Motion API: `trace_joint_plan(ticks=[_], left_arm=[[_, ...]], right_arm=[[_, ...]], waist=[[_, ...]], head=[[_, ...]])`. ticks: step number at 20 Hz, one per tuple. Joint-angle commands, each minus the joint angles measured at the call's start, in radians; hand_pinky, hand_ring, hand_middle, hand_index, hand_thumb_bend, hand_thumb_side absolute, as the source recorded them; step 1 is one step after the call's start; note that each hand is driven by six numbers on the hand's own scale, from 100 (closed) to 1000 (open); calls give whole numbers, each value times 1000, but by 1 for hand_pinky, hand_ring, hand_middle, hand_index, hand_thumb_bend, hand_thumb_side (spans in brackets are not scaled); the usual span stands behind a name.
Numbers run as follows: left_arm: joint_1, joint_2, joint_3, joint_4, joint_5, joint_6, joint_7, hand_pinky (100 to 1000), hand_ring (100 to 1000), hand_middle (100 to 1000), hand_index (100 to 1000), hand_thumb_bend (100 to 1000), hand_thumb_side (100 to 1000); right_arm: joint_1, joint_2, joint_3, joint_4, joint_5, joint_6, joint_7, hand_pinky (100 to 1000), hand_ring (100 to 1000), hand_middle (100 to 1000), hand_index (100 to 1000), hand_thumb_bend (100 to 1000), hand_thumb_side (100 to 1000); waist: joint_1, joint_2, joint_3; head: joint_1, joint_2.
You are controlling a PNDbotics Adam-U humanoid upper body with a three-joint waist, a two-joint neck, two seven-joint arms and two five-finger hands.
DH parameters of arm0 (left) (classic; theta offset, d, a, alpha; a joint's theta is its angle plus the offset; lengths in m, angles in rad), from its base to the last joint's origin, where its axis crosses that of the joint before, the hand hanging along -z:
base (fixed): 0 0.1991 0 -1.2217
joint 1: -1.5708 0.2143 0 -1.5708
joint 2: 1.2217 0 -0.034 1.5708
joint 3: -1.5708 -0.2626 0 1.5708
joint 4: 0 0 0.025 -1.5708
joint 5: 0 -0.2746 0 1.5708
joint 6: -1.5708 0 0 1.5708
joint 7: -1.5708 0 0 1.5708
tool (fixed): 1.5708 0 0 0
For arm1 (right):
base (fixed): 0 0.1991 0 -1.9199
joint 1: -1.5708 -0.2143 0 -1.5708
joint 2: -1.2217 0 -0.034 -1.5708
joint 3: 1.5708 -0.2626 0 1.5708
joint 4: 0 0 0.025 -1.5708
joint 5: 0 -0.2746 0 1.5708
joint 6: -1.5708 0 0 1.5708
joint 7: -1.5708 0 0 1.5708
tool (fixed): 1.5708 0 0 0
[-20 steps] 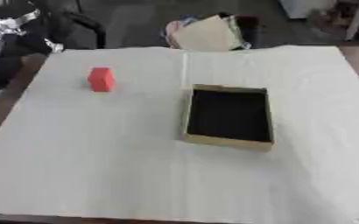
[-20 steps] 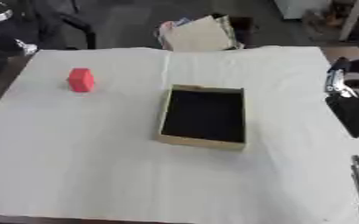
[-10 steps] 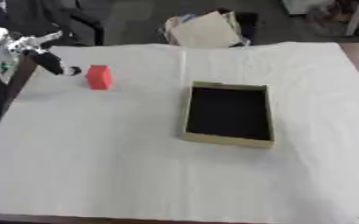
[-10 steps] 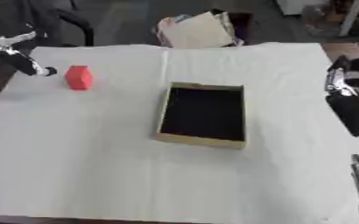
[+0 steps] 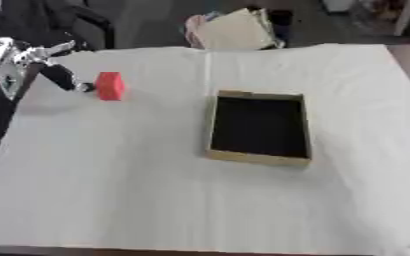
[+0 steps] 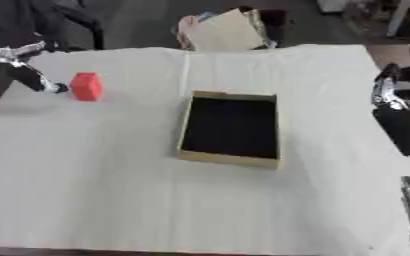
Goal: Pick up objects on the table and place them in the box.
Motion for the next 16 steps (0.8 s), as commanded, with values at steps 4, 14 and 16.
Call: trace_joint_plan(ticks=[4, 14, 16], left_arm=[[-12, 13, 10, -4, 1, 8, 13, 829, 843, 824, 899, 464, 299], [-5, -6, 19, 7, -43, 48, 98, 834, 860, 843, 908, 389, 287], [-5, -7, 21, 11, -51, 53, 116, 834, 860, 842, 908, 375, 279]], right_arm=[[-20, -21, -1, -18, -14, -6, -4, 577, 714, 553, 861, 100, 444], [-26, -23, 0, -20, -26, -8, -6, 576, 714, 551, 861, 100, 447], [-27, -23, 0, -21, -29, -8, -7, 576, 714, 551, 862, 100, 448]], waist=[[2, -3, -5], [4, 19, -17], [5, 23, -20]], head=[[4, -2], [5, -12], [6, -13]])
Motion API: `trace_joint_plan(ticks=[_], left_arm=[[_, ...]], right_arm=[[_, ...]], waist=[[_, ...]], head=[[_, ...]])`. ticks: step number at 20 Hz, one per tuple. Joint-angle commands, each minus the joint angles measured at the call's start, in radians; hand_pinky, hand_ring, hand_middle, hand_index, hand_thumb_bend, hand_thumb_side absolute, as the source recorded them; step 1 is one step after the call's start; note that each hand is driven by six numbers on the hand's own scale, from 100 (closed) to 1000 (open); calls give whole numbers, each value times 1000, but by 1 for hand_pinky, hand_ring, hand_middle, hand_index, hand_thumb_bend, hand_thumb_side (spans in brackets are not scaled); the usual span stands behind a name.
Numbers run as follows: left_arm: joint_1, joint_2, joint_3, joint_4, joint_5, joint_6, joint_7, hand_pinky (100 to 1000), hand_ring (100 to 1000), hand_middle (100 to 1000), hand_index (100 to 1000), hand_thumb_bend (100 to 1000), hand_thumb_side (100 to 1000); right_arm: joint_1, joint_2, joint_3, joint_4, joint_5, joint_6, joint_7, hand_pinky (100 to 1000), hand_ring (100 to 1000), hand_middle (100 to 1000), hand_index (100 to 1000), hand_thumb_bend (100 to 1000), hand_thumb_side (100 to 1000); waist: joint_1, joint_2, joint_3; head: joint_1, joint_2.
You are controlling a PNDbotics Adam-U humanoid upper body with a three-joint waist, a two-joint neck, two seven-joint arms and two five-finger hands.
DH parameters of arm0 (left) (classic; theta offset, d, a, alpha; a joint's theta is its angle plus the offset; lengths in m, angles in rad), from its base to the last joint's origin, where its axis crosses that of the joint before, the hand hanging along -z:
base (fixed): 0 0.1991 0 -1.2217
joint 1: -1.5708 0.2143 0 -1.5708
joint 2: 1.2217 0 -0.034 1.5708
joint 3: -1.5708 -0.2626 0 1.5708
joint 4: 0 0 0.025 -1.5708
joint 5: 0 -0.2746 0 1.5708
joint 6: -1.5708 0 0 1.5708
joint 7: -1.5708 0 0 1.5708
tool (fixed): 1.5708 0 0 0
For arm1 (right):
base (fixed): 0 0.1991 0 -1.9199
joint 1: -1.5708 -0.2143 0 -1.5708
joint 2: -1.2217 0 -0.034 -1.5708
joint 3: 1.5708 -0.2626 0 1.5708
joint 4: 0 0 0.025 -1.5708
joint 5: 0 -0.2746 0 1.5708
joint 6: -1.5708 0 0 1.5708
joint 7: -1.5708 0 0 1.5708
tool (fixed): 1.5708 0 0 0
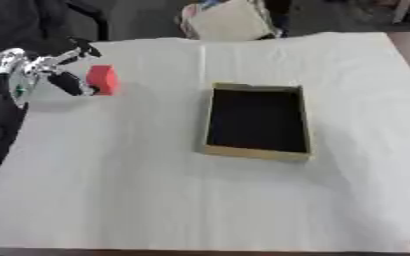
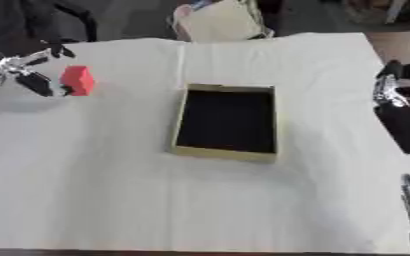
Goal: Pick up objects on the table and place them in the box.
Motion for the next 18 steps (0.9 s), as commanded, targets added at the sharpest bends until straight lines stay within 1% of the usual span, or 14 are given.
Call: trace_joint_plan(ticks=[1, 13, 18], left_arm=[[-15, 19, 13, -3, -17, 8, 32, 833, 860, 841, 908, 365, 271], [-11, 9, 21, 15, -60, 31, 97, 831, 860, 840, 907, 335, 245], [-5, 4, 22, 27, -65, 29, 95, 817, 825, 810, 902, 316, 226]], right_arm=[[-18, -23, 0, -21, -9, -4, -3, 576, 714, 551, 862, 100, 448], [-26, -26, 3, -23, -18, -7, -2, 576, 714, 551, 862, 100, 451], [-28, -26, 3, -24, -18, -8, -1, 577, 715, 550, 862, 100, 451]], waist=[[1, -13, -3], [8, 4, -22], [9, 7, -25]], head=[[6, -11], [11, -18], [10, -19]])
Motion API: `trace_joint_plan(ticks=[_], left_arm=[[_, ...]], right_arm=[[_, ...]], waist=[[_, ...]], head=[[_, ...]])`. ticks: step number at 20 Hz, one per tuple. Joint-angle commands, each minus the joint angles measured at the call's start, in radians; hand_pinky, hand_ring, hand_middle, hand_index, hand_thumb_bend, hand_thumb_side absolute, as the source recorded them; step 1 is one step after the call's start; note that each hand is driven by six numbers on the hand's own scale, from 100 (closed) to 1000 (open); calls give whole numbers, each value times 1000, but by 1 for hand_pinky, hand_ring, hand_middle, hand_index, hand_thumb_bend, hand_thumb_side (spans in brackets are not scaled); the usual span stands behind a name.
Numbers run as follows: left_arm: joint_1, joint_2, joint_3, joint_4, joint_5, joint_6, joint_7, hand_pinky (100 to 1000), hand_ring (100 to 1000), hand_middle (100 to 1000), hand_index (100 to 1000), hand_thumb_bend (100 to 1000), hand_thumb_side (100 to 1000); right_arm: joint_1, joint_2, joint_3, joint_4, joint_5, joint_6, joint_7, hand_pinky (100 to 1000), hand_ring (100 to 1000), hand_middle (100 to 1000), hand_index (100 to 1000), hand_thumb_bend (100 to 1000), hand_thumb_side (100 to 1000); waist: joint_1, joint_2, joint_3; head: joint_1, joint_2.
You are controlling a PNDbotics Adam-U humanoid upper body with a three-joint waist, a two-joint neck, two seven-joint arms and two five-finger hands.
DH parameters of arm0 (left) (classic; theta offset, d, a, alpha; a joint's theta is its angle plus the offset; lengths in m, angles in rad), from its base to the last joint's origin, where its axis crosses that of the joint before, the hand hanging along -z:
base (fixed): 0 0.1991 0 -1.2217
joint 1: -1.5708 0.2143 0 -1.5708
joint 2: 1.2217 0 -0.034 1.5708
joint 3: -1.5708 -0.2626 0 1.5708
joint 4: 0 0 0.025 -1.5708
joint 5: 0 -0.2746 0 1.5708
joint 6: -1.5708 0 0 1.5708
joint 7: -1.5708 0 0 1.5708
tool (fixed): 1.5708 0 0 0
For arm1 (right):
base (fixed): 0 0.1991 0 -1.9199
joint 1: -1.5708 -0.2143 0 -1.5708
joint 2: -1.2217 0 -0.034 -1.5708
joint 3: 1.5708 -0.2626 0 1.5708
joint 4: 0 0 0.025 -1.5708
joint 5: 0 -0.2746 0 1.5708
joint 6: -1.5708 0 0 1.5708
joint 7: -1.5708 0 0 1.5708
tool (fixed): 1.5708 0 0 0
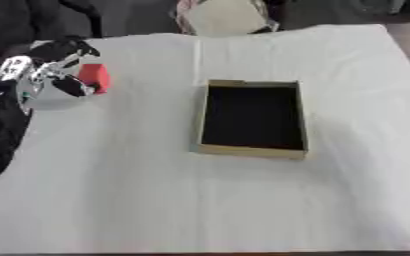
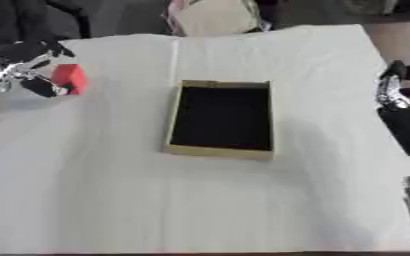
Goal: Pick up objects on the table and place them in the box.
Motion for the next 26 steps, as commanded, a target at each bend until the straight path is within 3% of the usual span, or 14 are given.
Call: trace_joint_plan(ticks=[1, 9, 10, 14, 20, 26], left_arm=[[-13, 20, 11, -3, -5, -3, -1, 816, 823, 808, 901, 315, 226], [-7, 18, 14, 2, -6, 3, -17, 780, 759, 736, 878, 248, 142], [-7, 19, 15, 1, -8, 7, -13, 753, 728, 699, 868, 213, 100], [-6, 22, 16, -5, -28, 23, 18, 648, 604, 580, 817, 117, 100], [-25, 33, 18, -24, -31, 22, 76, 641, 587, 554, 804, 104, 100], [-77, 18, -10, -93, 27, -22, 70, 648, 587, 550, 803, 111, 100]], right_arm=[[-18, -21, -3, -23, -5, -4, 2, 577, 715, 550, 862, 100, 452], [-19, -19, -3, -22, -4, -4, 4, 577, 715, 551, 862, 100, 453], [-19, -19, -3, -21, -3, -4, 4, 577, 716, 551, 862, 100, 453], [-20, -18, -3, -20, -1, -4, 6, 578, 716, 551, 862, 100, 453], [-16, -17, -3, -19, 4, -4, 8, 579, 717, 552, 862, 100, 453], [-11, -12, 0, -18, 9, -7, 13, 580, 718, 553, 862, 100, 452]], waist=[[-2, -15, -1], [-4, -17, -2], [-4, -17, -2], [-4, -20, -2], [-4, -32, 4], [-4, -46, 15]], head=[[2, -11], [2, -13], [2, -13], [1, -13], [-2, -12], [-3, -9]])
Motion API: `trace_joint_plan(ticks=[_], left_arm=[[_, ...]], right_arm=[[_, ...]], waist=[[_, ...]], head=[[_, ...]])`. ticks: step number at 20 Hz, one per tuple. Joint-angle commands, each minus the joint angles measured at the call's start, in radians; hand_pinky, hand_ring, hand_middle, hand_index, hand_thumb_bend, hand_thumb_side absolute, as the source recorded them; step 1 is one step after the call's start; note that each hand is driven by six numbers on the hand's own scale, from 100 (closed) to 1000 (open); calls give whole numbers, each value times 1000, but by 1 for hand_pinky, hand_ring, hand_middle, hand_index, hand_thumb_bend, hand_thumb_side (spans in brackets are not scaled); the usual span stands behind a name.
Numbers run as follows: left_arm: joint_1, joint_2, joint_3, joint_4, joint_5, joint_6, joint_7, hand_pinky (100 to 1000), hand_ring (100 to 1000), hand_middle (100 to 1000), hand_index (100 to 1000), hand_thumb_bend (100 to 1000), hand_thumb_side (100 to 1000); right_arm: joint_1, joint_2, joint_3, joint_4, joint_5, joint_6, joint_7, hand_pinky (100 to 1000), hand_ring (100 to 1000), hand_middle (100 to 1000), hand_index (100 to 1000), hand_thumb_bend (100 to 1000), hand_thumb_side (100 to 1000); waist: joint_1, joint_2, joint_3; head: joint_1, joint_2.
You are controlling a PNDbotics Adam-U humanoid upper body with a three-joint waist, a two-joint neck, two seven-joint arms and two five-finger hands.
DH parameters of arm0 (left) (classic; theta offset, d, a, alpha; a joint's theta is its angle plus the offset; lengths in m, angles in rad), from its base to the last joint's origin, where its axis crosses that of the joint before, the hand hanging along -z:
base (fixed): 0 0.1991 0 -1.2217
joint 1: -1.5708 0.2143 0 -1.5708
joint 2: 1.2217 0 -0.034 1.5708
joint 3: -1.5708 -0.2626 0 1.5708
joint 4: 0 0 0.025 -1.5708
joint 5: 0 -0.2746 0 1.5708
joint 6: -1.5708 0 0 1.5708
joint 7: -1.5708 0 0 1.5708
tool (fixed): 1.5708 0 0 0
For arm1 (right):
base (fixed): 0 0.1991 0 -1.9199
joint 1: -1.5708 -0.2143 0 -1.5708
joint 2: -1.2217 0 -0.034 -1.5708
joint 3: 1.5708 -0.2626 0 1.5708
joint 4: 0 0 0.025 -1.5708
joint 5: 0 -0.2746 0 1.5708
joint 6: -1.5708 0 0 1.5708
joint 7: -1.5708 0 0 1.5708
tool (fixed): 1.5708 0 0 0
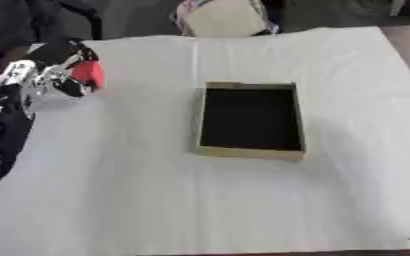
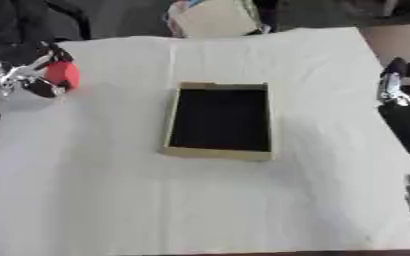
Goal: Pick up objects on the table and place them in the box.
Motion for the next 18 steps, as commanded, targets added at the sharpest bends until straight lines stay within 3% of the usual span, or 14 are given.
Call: trace_joint_plan(ticks=[1, 10, 18], left_arm=[[-45, 12, -27, -66, 29, -34, -7, 649, 588, 551, 803, 114, 100], [-113, -138, -137, -208, 55, -147, -63, 653, 593, 554, 805, 145, 100], [-97, -250, -231, -266, 91, -237, -121, 662, 608, 573, 803, 150, 100]], right_arm=[[-10, -8, 2, -18, 7, -5, 7, 580, 718, 553, 862, 100, 452], [-16, 8, 21, -17, 2, -9, 27, 580, 719, 553, 863, 100, 453], [-23, 20, 38, -17, -8, -16, 44, 580, 719, 552, 863, 100, 457]], waist=[[-3, -24, 2], [-9, -29, -16], [-7, -24, -28]], head=[[0, -9], [18, -9], [29, -13]])
